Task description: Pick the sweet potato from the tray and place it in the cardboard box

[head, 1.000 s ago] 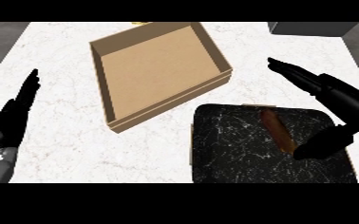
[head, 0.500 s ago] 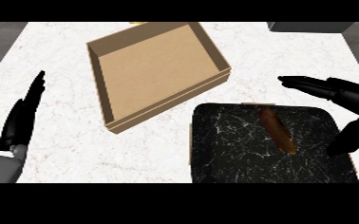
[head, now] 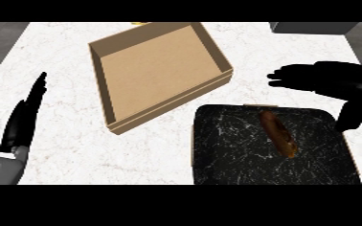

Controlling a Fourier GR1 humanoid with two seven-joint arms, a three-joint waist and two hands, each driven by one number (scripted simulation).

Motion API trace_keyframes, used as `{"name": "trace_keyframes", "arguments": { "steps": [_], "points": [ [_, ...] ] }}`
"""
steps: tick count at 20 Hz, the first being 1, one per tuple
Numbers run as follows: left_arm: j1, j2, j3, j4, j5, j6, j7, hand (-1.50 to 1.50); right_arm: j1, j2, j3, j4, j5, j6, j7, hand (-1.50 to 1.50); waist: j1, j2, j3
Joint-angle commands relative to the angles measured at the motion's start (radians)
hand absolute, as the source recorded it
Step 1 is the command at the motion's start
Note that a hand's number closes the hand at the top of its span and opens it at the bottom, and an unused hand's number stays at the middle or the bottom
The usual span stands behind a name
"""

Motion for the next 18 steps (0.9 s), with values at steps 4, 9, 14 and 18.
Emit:
{"name": "trace_keyframes", "arguments": {
  "steps": [4,9,14,18],
  "points": [
    [0.015,-0.013,0.002,-0.015,-0.019,0.002,0.027,0.00,-0.106,0.030,0.169,-0.019,0.233,0.119,0.081,-1.50,-0.012,-0.003,0.000],
    [0.026,-0.016,0.015,-0.074,-0.037,0.001,0.075,0.00,-0.139,0.171,0.202,0.034,0.299,0.212,0.175,-1.50,-0.015,-0.004,0.001],
    [0.032,-0.024,0.062,-0.055,-0.054,-0.020,0.067,0.00,-0.092,0.199,0.213,0.005,0.394,0.213,0.204,-1.50,-0.029,-0.005,0.001],
    [0.097,-0.019,0.105,-0.084,-0.061,-0.047,0.031,0.00,-0.059,0.250,0.187,0.024,0.449,0.200,0.211,-1.50,-0.028,-0.005,0.001]
  ]
}}
